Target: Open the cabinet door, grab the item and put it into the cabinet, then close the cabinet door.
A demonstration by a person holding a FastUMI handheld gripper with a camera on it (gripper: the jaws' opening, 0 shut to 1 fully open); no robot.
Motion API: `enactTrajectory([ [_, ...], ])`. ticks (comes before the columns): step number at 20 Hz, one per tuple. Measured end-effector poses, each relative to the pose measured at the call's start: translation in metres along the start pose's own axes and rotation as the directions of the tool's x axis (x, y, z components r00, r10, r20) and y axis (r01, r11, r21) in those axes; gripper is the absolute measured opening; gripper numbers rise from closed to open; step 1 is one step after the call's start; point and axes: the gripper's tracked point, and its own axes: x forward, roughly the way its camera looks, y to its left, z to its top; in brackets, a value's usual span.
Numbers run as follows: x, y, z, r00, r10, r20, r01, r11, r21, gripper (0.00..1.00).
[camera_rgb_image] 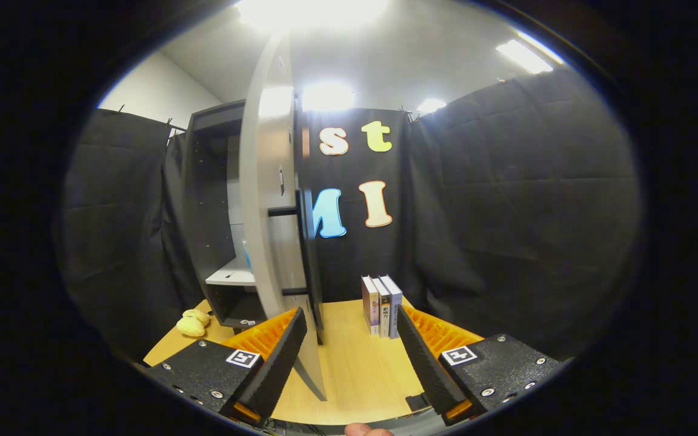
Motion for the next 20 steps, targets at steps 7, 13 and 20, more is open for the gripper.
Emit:
enactTrajectory([
  [7, 0.039, 0.003, 0.008, 0.997, 0.072, -0.004, -0.072, 0.997, 0.027, 0.93],
  [13, 0.035, 0.010, 0.005, 0.996, 0.092, -0.004, -0.092, 0.995, 0.036, 0.92],
  [20, 0.026, 0.042, 0.003, 0.996, 0.092, -0.004, -0.092, 0.995, 0.041, 0.92],
])
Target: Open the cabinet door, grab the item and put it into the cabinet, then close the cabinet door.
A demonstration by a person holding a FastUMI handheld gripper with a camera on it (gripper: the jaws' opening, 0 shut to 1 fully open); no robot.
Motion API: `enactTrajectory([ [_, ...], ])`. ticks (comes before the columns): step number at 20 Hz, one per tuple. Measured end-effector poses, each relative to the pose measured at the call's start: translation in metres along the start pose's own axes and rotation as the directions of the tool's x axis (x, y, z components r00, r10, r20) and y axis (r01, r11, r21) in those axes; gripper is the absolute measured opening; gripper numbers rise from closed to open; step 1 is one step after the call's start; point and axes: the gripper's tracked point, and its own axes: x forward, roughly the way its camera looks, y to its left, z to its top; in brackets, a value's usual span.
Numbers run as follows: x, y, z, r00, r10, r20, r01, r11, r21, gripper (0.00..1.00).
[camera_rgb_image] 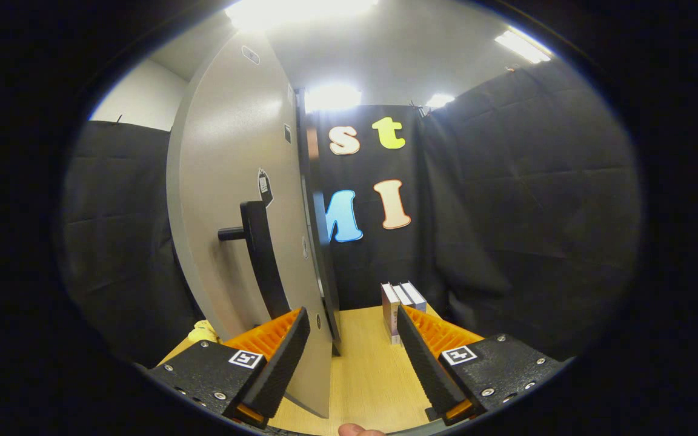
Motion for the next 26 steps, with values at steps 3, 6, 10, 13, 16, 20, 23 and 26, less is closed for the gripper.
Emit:
enactTrajectory([
  [3, -0.001, 0.030, -0.004, 1.000, 0.019, 0.004, -0.019, 1.000, -0.002, 0.92],
  [6, -0.001, 0.068, -0.008, 0.999, 0.035, 0.010, -0.035, 0.999, 0.003, 0.92],
  [10, 0.008, 0.122, -0.014, 0.998, 0.062, 0.019, -0.062, 0.998, -0.009, 0.91],
  [13, 0.015, 0.154, -0.018, 0.996, 0.089, 0.021, -0.090, 0.996, 0.025, 0.91],
  [16, 0.012, 0.188, -0.026, 0.993, 0.113, 0.017, -0.114, 0.992, 0.054, 0.93],
  [20, 0.005, 0.215, -0.039, 0.992, 0.126, 0.002, -0.126, 0.992, 0.015, 0.93],
  [23, -0.002, 0.237, -0.043, 0.990, 0.142, -0.006, -0.142, 0.990, -0.010, 0.93],
  [26, -0.005, 0.242, -0.047, 0.986, 0.168, -0.008, -0.168, 0.986, -0.010, 0.93],
])
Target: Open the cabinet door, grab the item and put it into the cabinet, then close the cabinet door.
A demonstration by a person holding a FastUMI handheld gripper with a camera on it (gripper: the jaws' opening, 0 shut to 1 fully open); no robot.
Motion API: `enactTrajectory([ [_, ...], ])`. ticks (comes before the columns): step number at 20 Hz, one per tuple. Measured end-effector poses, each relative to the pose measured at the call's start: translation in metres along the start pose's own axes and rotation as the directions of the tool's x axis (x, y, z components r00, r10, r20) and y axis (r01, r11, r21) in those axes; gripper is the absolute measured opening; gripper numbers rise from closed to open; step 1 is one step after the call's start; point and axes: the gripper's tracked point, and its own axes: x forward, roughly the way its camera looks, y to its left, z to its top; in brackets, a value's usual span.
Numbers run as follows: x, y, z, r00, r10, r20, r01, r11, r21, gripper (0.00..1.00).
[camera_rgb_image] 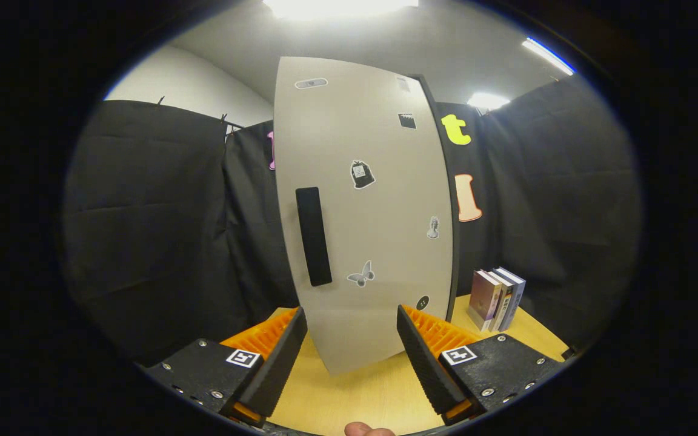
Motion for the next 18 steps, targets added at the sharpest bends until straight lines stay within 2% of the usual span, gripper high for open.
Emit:
enactTrajectory([
  [6, -0.005, 0.015, -0.006, 0.999, 0.041, -0.017, -0.040, 0.999, 0.031, 0.93],
  [18, -0.014, -0.006, -0.008, 1.000, 0.016, -0.004, -0.016, 1.000, 0.000, 0.93],
])
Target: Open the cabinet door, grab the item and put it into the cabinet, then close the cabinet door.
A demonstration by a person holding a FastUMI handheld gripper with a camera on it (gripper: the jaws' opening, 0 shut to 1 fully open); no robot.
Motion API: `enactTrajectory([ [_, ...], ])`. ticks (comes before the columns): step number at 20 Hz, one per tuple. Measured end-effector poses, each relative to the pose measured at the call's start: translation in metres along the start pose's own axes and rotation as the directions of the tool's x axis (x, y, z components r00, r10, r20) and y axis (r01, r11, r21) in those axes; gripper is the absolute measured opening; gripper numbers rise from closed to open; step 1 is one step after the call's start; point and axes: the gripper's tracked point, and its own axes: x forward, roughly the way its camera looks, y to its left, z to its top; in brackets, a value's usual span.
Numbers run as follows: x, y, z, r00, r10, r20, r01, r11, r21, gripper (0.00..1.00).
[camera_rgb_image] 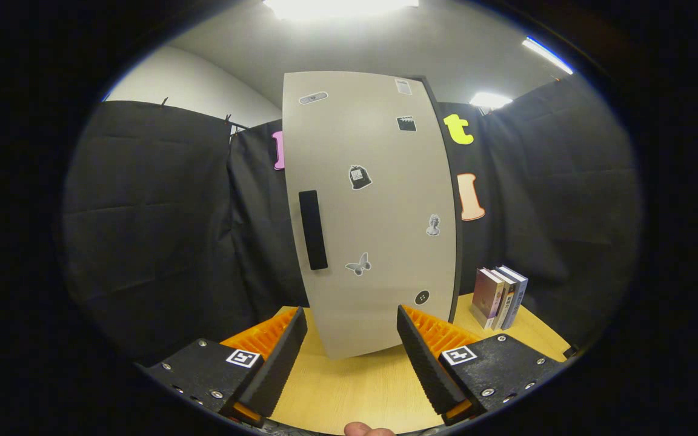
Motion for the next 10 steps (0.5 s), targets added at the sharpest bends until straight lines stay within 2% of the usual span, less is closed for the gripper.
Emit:
enactTrajectory([
  [10, -0.014, -0.016, -0.004, 1.000, -0.020, 0.012, 0.020, 1.000, -0.003, 0.93],
])
